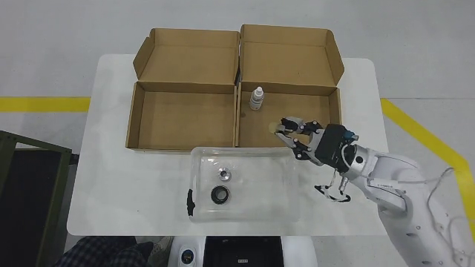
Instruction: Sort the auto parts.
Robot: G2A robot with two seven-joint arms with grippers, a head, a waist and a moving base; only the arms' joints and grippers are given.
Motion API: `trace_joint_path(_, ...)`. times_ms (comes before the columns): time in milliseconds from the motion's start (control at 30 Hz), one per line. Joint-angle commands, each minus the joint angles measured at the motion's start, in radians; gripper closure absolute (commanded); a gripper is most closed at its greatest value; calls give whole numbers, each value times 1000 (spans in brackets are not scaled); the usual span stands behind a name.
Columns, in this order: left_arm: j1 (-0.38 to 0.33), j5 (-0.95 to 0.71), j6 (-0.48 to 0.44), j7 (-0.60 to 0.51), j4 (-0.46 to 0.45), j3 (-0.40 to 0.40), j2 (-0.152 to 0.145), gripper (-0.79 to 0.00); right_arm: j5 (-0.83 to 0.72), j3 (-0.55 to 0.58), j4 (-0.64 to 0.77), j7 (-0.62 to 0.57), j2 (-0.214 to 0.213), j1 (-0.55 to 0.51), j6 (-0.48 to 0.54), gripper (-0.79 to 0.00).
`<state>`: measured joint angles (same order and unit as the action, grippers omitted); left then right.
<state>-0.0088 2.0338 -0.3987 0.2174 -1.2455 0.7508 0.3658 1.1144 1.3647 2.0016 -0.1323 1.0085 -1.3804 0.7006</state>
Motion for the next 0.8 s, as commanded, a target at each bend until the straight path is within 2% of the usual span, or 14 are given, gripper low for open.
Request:
trace_joint_path(0, 0, 0, 0, 0, 0, 0, 0, -785, 6, -20, -26, -20, 3, 30, -11, 0)
trace_joint_path(267, 0, 0, 0, 0, 0, 0, 0, -785, 30, -115, -154, -108, 18, 183, -17, 0)
trace_joint_path(767, 0, 0, 0, 0, 0, 0, 0, -785, 45, -305, -502, -202, 67, 468, -22, 0)
